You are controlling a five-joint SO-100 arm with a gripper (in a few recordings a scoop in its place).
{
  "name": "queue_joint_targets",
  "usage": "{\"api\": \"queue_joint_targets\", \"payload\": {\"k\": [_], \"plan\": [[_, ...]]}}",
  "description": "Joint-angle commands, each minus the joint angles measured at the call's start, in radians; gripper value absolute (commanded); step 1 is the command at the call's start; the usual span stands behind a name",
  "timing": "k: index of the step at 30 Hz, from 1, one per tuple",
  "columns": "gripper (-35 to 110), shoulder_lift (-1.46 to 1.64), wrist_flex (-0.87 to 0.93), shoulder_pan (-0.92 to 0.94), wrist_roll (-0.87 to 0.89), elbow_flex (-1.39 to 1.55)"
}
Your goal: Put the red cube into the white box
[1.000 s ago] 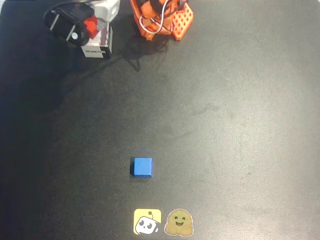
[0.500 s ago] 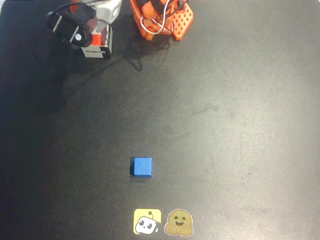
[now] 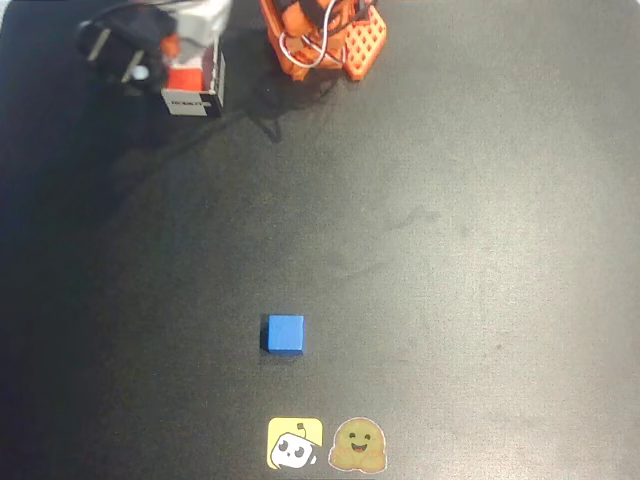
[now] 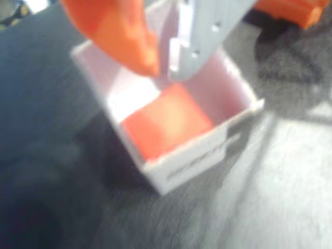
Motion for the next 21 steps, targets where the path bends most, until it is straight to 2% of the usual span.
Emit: {"api": "queue_joint_targets", "payload": {"k": [1,10,21], "plan": [[0,-0.146,0.011,-0.020,-0.011,-0.172],[0,-0.305,0.055,-0.241,0.063,-0.359],[0,-0.291,0.117,-0.629,0.348,-0.371]]}}
